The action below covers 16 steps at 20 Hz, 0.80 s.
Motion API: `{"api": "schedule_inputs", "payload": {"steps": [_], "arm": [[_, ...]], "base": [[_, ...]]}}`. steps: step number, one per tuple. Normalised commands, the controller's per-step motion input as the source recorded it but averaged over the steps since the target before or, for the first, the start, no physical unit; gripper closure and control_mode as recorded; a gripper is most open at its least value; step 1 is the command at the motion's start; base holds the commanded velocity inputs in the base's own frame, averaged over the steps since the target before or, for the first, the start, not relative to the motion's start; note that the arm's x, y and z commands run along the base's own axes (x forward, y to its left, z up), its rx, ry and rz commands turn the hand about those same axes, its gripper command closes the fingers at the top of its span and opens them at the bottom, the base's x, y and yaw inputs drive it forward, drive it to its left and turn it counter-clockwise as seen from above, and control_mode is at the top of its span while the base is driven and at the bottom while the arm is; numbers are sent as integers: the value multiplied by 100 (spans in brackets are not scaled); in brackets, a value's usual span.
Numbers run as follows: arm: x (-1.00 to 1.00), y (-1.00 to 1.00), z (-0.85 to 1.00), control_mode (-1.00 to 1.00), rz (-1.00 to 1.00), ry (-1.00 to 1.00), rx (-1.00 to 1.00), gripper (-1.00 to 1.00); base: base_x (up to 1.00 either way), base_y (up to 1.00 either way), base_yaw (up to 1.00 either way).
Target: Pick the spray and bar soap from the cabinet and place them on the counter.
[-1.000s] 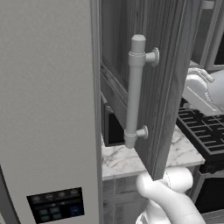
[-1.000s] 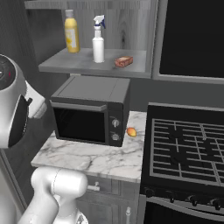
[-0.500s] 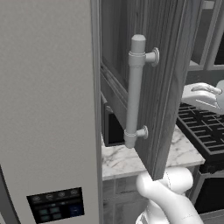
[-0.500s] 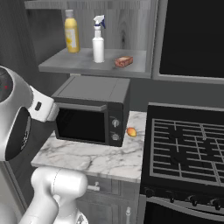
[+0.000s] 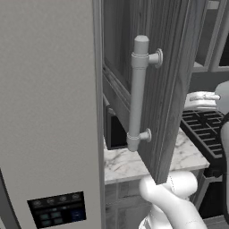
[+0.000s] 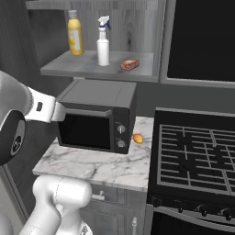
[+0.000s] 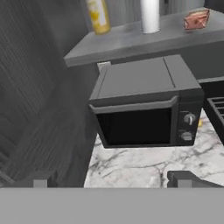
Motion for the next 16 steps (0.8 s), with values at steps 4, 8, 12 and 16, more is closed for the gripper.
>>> {"api": "schedule_inputs", "payload": {"steps": [4,8,12,16], "arm": [[8,-16,3,-100,-7,3,-19,-100],[0,-7,18,-100,-1,2,-5,-100],[3,-1,7,-100,-2,1,-2,-100],[2,0,1,-100,-2,0,0,-100]], "base": [[0,0,0],[0,0,0],[0,0,0],[0,0,0]]}}
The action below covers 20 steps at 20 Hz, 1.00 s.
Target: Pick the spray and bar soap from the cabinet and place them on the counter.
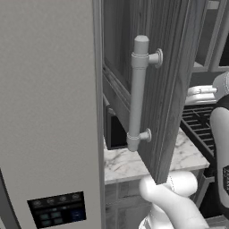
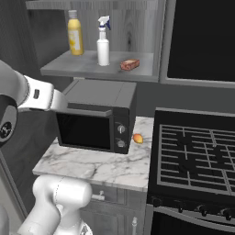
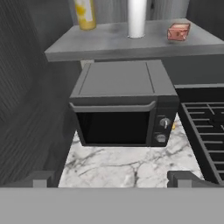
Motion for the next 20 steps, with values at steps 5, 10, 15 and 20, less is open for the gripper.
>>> {"api": "schedule_inputs", "payload": {"steps": [5,10,15,20], "arm": [[5,-2,13,-100,-2,-3,-6,-100],[14,-2,17,-100,-2,-5,-7,-100],[15,-5,20,-100,-3,-3,-6,-100],[20,-5,17,-100,-5,-3,-4,-100]], "base": [[0,0,0],[0,0,0],[0,0,0],[0,0,0]]}}
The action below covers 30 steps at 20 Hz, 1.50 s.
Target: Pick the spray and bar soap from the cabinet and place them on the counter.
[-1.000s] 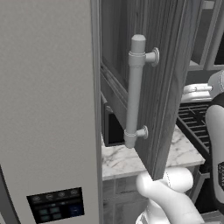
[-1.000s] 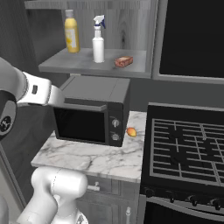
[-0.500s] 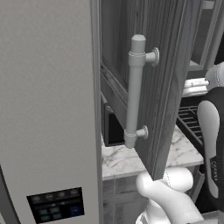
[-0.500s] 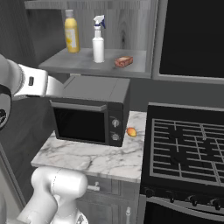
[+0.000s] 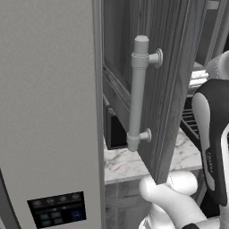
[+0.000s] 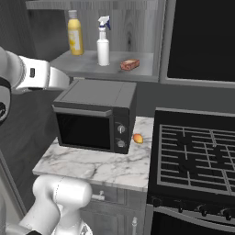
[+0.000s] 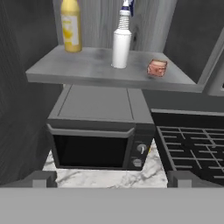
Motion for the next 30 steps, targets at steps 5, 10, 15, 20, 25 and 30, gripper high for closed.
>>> {"api": "schedule_inputs", "payload": {"steps": [5,10,15,20,25,30], "arm": [[26,-7,6,-100,-4,-3,-1,-100],[24,-11,-1,-100,-7,-6,0,-100],[35,-4,-1,-100,-10,-5,1,-100],[40,0,0,-100,-8,-4,3,-100],[40,-7,0,-100,-2,0,7,-100],[26,-15,0,-100,1,3,4,-100]], "base": [[0,0,0],[0,0,0],[0,0,0],[0,0,0],[0,0,0],[0,0,0]]}}
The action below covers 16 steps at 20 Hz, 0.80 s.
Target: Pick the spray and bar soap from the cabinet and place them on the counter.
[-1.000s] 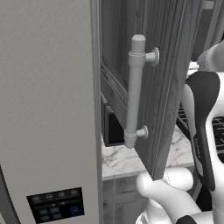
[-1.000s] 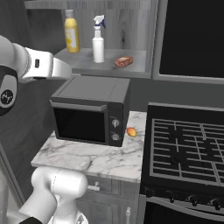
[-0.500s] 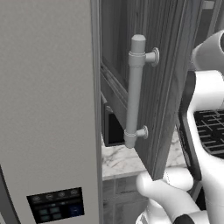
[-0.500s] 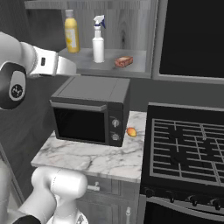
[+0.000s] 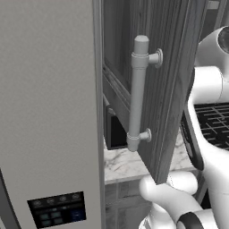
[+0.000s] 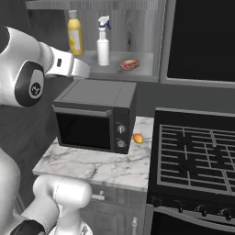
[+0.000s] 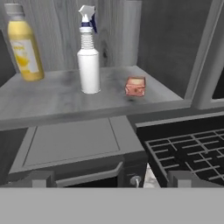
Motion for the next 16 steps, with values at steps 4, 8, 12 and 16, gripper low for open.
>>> {"api": "schedule_inputs", "payload": {"steps": [4,8,12,16], "arm": [[7,-20,1,-100,3,2,1,-100],[8,-12,1,-100,2,3,0,-100],[17,-13,0,-100,0,1,0,-100],[13,-14,-8,-100,-3,0,0,-100]], "base": [[0,0,0],[0,0,0],[0,0,0],[0,0,0]]}}
